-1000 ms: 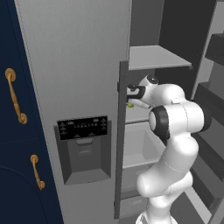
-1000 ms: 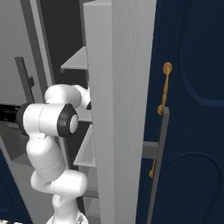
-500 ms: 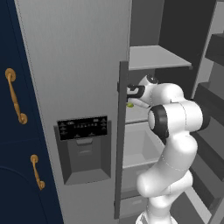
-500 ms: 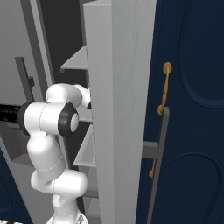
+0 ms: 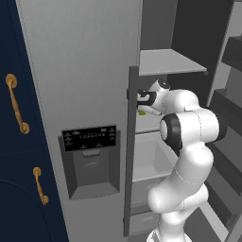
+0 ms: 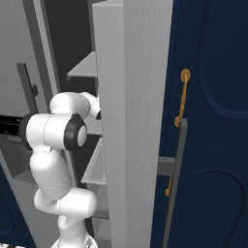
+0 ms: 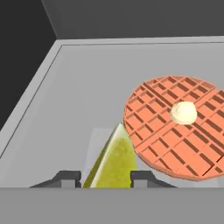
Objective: Grab a lemon wedge from the fridge and one ice cube from the ice bowl, and put them in the glass of lemonade.
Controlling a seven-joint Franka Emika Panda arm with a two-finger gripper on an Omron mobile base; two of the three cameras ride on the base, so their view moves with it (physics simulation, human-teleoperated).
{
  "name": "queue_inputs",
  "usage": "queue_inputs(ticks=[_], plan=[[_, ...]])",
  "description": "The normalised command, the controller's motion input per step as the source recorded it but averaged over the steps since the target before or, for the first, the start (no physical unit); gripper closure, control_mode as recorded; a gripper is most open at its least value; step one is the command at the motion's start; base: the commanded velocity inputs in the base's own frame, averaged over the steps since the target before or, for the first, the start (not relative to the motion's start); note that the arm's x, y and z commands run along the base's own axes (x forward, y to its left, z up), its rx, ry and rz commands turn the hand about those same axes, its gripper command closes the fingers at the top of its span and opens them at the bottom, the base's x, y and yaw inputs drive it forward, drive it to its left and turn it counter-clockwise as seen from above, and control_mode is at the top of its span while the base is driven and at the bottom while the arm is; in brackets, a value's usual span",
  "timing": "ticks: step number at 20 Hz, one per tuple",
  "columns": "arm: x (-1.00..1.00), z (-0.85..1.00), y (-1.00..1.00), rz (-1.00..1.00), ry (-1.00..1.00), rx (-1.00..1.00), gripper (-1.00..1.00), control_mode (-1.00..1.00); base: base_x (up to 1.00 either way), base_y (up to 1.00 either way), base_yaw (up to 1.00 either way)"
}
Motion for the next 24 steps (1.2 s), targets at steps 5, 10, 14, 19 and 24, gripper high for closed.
queue_inputs(ticks=[5,10,14,19,24], plan=[[-0.07,0.00,0.00,0.00,0.00,0.00,1.00,-1.00,0.00,0.00,0.00],[-0.71,0.10,-0.44,0.00,-0.02,0.00,1.00,-1.00,0.00,0.00,0.00],[-0.99,0.45,-0.69,0.00,-0.05,0.04,1.00,-1.00,0.00,0.00,0.00],[-0.87,0.85,0.07,0.09,0.00,-0.02,1.00,-1.00,0.00,0.00,0.00],[-0.79,0.55,0.38,0.09,0.01,-0.06,1.00,-1.00,0.00,0.00,0.00]])
